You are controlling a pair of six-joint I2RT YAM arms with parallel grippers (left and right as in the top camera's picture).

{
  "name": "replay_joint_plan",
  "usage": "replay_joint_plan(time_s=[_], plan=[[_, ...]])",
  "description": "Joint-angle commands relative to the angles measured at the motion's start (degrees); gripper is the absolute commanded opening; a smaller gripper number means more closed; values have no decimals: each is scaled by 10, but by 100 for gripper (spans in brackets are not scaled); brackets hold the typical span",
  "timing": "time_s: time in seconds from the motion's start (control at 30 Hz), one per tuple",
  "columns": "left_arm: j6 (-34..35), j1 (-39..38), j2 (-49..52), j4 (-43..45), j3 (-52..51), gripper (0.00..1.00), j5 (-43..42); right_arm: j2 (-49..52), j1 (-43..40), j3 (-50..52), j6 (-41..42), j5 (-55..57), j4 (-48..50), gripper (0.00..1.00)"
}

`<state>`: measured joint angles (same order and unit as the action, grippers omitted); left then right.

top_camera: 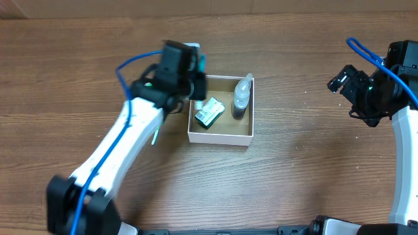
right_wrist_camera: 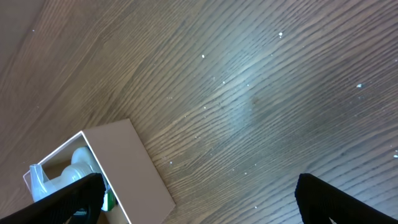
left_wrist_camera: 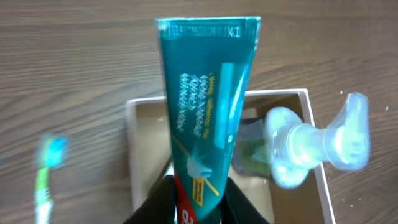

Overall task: Pack container
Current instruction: 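Lower the toothpaste tube into the box and release it, then grasp the blue razor with the left gripper and lift it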

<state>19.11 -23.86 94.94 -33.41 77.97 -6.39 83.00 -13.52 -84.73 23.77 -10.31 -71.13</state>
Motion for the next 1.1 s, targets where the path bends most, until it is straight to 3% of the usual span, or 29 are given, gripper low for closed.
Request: replay_joint_plan(time_s=[0.0, 0.07, 0.13, 0.17, 0.27, 0.5, 0.7, 0.9, 1.07], plan=[[-9, -7, 32, 22, 1, 28, -21, 1, -2, -2, 1, -3, 3, 100], [-9, -5, 33, 13, 2, 38, -21, 1, -2, -2, 1, -3, 3, 100], [-9, 6, 25, -1, 7, 66, -19, 1, -2, -2, 1, -3, 3, 100], [-9, 14, 20, -10, 12, 74, -18, 1, -2, -2, 1, -3, 3, 100], [-9, 52, 9, -55, 22, 82, 8, 1, -2, -2, 1, -3, 3, 100], [-18, 172, 39, -122, 8, 84, 53, 1, -2, -2, 1, -3, 3, 100], [-26, 216, 123, -123, 8, 83, 49, 1, -2, -2, 1, -3, 3, 100], [-37, 225, 191, -120, 8, 76, 57, 1, -2, -2, 1, -3, 3, 100], [-19, 228, 219, -111, 8, 62, 57, 1, -2, -2, 1, -3, 3, 100]])
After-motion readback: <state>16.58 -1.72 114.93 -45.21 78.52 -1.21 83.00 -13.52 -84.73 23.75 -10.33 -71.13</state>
